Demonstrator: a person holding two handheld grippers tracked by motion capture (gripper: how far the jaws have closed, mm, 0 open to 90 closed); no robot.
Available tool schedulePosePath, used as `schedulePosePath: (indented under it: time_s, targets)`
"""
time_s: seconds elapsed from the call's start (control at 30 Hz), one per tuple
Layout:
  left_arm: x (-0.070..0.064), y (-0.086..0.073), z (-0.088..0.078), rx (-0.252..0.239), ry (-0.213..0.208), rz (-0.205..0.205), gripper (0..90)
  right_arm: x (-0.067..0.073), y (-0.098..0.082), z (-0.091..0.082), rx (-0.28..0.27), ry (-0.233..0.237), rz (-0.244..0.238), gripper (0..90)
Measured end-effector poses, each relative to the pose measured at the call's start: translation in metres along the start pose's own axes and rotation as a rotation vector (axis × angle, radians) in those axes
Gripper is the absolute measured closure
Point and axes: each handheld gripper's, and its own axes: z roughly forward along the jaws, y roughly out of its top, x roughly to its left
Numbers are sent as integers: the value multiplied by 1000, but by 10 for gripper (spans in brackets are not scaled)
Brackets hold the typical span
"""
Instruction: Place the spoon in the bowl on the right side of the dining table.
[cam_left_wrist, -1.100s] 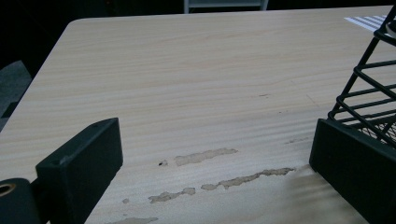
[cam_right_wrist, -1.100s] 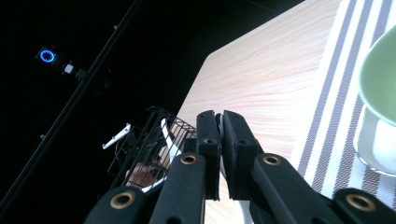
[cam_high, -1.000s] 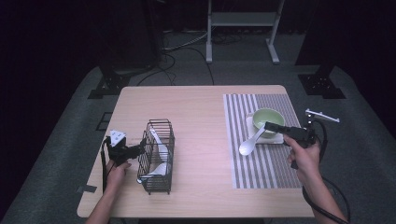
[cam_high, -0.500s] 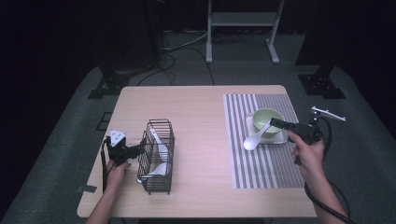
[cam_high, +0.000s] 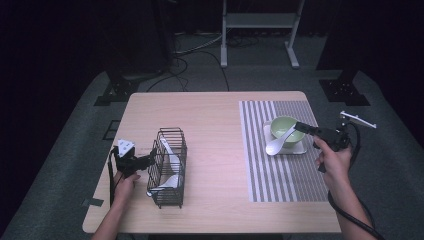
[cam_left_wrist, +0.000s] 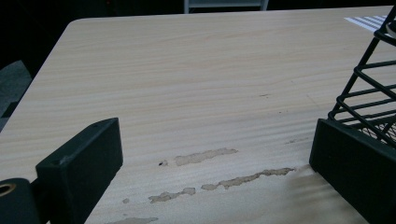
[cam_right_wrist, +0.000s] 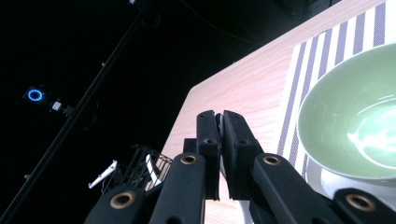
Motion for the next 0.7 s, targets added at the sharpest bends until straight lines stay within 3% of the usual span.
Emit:
schedulePosePath:
  time_s: [0.7]
  targets:
    - [0, 0, 0, 1, 0, 0, 16, -7, 16, -6, -61, -34, 18, 857]
